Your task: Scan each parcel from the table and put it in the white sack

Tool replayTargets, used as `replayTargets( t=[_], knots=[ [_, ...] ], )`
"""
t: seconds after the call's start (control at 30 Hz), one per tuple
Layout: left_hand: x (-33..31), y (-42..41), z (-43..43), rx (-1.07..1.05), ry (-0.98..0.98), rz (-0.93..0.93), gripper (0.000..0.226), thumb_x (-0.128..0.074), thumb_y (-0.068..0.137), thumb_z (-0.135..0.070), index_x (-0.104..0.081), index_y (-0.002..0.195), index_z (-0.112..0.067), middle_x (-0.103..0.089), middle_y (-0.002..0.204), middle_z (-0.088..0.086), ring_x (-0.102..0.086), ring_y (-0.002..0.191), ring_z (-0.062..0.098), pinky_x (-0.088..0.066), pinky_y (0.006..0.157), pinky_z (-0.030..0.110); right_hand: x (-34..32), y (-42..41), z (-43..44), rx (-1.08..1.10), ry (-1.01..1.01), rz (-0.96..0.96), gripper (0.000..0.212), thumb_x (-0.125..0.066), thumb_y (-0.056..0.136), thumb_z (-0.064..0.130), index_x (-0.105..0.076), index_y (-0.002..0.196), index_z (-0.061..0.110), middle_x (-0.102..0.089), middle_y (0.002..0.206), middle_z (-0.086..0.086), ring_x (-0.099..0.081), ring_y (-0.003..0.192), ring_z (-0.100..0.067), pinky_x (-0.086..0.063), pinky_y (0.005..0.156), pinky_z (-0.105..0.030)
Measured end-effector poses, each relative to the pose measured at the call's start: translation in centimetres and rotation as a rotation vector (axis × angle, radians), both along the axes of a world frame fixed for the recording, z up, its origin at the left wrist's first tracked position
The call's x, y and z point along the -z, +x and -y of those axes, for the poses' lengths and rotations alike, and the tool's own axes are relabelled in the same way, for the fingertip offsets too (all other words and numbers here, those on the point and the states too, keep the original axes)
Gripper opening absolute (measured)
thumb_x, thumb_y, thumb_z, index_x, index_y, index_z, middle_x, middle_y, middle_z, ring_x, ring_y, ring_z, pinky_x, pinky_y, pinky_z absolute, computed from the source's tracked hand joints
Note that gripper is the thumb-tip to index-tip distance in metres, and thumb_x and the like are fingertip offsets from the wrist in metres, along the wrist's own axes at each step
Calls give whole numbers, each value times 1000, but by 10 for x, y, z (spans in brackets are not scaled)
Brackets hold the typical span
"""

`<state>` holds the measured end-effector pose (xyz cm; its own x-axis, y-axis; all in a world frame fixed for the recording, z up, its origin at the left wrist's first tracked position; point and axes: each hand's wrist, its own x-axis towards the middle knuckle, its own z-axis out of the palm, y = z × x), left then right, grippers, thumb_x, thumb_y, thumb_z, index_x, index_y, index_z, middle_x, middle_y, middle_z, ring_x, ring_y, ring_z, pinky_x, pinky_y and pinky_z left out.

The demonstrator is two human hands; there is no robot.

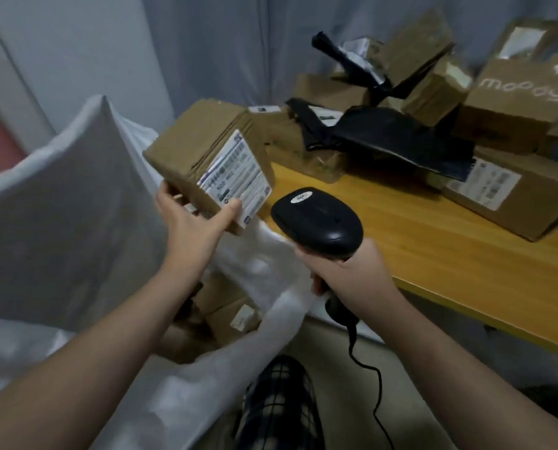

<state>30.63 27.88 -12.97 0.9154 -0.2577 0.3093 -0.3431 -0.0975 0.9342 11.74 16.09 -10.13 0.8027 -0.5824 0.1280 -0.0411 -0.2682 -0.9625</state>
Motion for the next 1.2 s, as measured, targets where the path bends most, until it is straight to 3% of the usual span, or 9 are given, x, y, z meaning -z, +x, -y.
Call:
replayTargets(
  t=[0.07,0.13,0.3,0.5,0.6,0.73,0.9,1.0,1.2],
  knots=[
    [34,28,-28,-129,110,-25,104,-82,68,-41,-16,142,-11,-34,141,7,-41,128,16,-36,109,33,11,29,-11,-88,-1,-74,21,-73,81,20,-58,67,20,-57,45,16,-54,44,4,-42,47,-9],
    [68,53,-50,-229,187,-79,107,-86,63,-40,-21,140,-5,-39,136,6,-41,127,19,-31,109,27,26,58,-22,-134,-51,-117,25,-74,79,28,-54,64,28,-57,48,14,-55,50,1,-42,55,-12],
    [134,88,-77,-487,524,-195,111,-90,53,-46,-36,137,2,-47,134,22,-43,127,39,-36,107,49,63,112,-40,-160,-193,-198,29,-77,78,27,-53,64,27,-53,55,12,-54,55,5,-37,50,-10],
    [164,108,-59,-431,892,-134,104,-82,63,-51,-30,140,-4,-42,133,19,-41,123,36,-34,100,45,95,138,-41,-209,-105,-296,17,-73,82,33,-56,79,34,-61,71,12,-58,67,2,-38,53,-7],
    [176,115,-49,-400,1045,-1,97,-78,67,-51,-33,139,-4,-43,128,20,-42,115,36,-34,92,43,108,143,-34,-144,-98,-279,24,-76,80,28,-54,73,36,-59,59,14,-57,64,0,-39,55,-10],
    [161,110,-34,-324,993,86,74,-65,83,-47,-38,138,-7,-40,133,19,-39,118,35,-32,96,43,110,139,-26,-43,-24,-277,25,-79,78,29,-58,66,25,-56,47,11,-54,51,-3,-42,55,-21],
    [104,68,-12,-253,612,193,46,-63,86,-25,-50,129,-13,-44,131,9,-41,120,28,-32,100,39,83,109,-12,13,42,-177,18,-77,78,24,-61,73,19,-59,49,12,-56,52,-4,-45,56,-22],
    [69,31,4,-116,514,273,44,-64,86,-26,-51,126,-15,-47,127,5,-40,121,24,-32,103,39,61,81,4,106,75,-88,16,-73,81,12,-61,70,12,-58,54,1,-56,50,-12,-47,54,-31],
    [13,-40,61,161,539,425,48,-61,88,-35,-46,131,-19,-42,128,1,-33,122,18,-30,102,33,26,-3,44,248,50,-11,15,-71,84,12,-61,74,16,-53,45,1,-53,41,-16,-44,45,-28]
  ],
)
